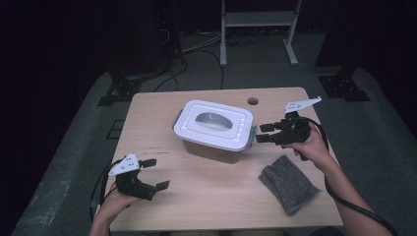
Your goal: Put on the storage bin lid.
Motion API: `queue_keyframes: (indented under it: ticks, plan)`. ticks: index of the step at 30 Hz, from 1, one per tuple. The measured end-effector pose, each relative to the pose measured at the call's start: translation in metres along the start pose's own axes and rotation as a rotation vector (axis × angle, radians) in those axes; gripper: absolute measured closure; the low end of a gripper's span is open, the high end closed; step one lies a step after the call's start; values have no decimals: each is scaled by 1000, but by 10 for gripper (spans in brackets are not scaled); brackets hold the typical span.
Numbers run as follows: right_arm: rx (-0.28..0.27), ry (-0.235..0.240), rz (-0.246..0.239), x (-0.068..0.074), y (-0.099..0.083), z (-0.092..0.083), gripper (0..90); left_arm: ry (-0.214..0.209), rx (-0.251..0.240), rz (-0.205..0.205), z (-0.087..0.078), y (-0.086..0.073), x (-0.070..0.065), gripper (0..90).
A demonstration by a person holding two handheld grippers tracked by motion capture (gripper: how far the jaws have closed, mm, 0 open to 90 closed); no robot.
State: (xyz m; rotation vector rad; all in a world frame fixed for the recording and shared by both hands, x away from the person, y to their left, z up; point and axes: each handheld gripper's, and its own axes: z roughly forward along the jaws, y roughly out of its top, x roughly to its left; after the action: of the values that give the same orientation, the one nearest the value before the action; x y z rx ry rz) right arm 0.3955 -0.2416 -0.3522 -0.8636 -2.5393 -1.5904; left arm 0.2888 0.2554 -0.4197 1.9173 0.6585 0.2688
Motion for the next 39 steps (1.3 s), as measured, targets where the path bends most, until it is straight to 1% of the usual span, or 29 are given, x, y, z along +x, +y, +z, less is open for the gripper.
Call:
queue_keyframes:
  ticks: [8, 13, 18, 29, 39]
  plan:
    - [5, -16, 40, -3, -25, -9, 372, 1, -1, -6, 0, -1, 0, 25]
    - [8, -30, 60, -6, -38, -12, 370, 2, 0, -4, 0, -1, 0, 25]
    - [13, -31, 80, -7, -51, -12, 362, 2, 0, -7, 0, -1, 0, 25]
    - [10, -42, 101, -9, -67, -18, 355, 2, 0, -4, 0, -1, 0, 25]
    - [-3, -45, 134, -11, -86, -22, 355, 3, 1, -8, 0, -1, 1, 25]
